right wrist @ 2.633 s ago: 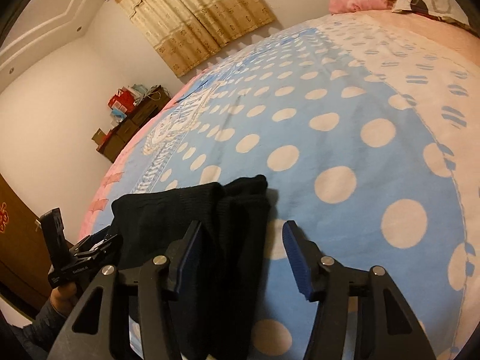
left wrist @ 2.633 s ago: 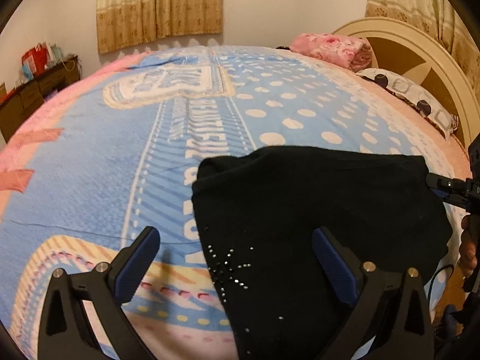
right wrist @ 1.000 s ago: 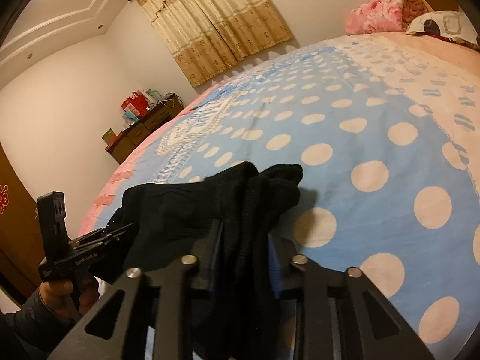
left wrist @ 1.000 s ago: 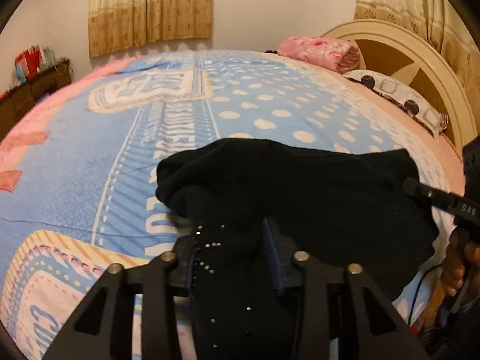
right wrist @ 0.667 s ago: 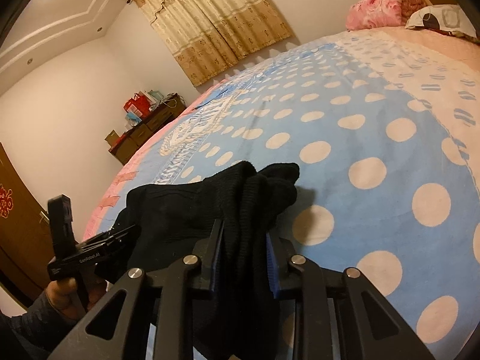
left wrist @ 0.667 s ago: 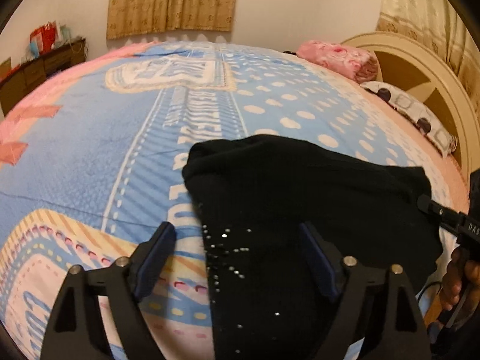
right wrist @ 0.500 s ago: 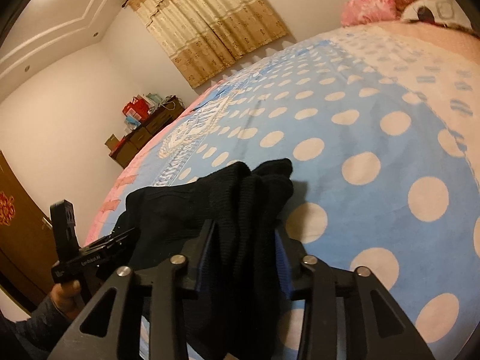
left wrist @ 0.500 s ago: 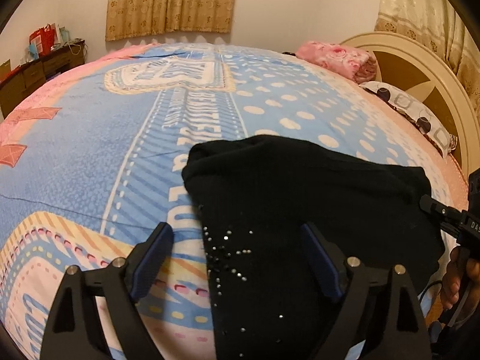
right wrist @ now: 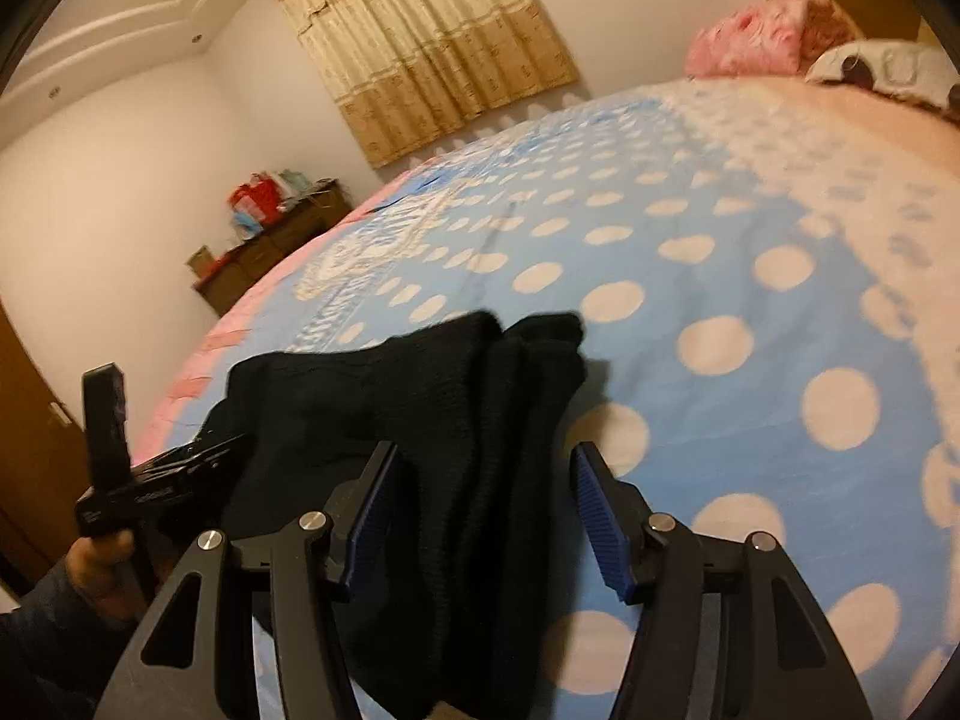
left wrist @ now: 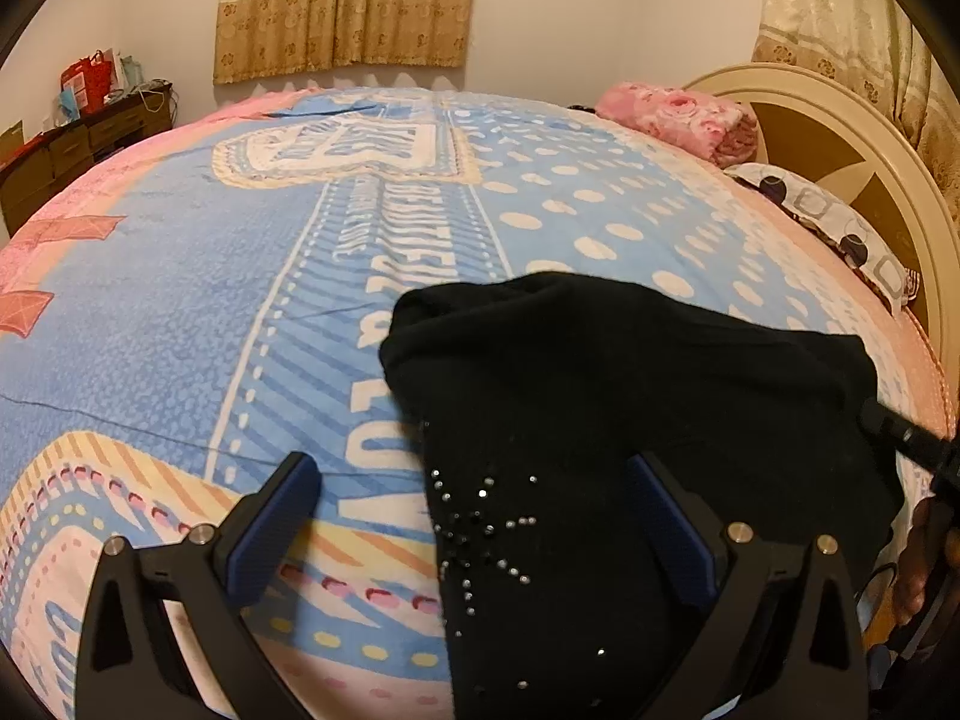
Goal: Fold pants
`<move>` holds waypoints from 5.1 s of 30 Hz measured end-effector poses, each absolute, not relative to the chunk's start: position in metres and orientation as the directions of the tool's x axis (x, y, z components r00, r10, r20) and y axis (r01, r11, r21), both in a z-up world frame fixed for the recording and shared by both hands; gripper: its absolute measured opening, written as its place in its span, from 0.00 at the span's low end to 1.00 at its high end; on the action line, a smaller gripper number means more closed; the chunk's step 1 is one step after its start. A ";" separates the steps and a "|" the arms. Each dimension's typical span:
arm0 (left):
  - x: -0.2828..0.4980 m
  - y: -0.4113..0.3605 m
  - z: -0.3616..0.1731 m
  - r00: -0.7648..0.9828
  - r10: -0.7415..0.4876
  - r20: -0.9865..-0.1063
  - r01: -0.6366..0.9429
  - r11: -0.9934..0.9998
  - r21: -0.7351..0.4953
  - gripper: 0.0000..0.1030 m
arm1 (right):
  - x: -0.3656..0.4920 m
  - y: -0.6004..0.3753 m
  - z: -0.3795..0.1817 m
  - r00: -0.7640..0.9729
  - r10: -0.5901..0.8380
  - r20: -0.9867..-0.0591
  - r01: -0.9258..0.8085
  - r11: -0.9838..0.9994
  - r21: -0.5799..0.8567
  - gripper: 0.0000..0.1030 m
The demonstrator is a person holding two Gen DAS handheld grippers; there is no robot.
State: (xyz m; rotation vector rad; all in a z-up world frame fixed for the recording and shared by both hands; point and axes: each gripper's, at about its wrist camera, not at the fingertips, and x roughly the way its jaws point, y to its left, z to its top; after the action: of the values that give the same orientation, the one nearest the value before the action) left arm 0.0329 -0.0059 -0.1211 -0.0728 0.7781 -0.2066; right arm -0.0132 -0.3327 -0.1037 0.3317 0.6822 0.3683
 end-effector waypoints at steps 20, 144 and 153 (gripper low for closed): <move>0.013 -0.006 -0.113 0.723 -0.140 -0.676 0.125 0.990 -0.071 1.00 | 0.024 -0.338 -0.097 0.677 0.403 -0.616 -0.207 0.907 0.366 0.52; 0.080 0.272 -0.113 0.766 0.140 -0.627 -0.305 0.939 -0.162 0.22 | 0.273 0.044 -0.085 0.250 0.676 -0.693 -0.739 0.596 0.315 0.26; 0.082 0.281 -0.117 0.763 0.158 -0.627 -0.326 0.931 -0.162 0.38 | 0.279 0.043 -0.090 0.246 0.676 -0.695 -0.722 0.606 0.334 0.28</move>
State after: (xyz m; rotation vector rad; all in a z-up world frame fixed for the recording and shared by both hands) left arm 0.0820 0.2809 -0.1174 -0.2698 0.6529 0.2665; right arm 0.2793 0.0428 -0.0902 -0.0585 0.9152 0.9540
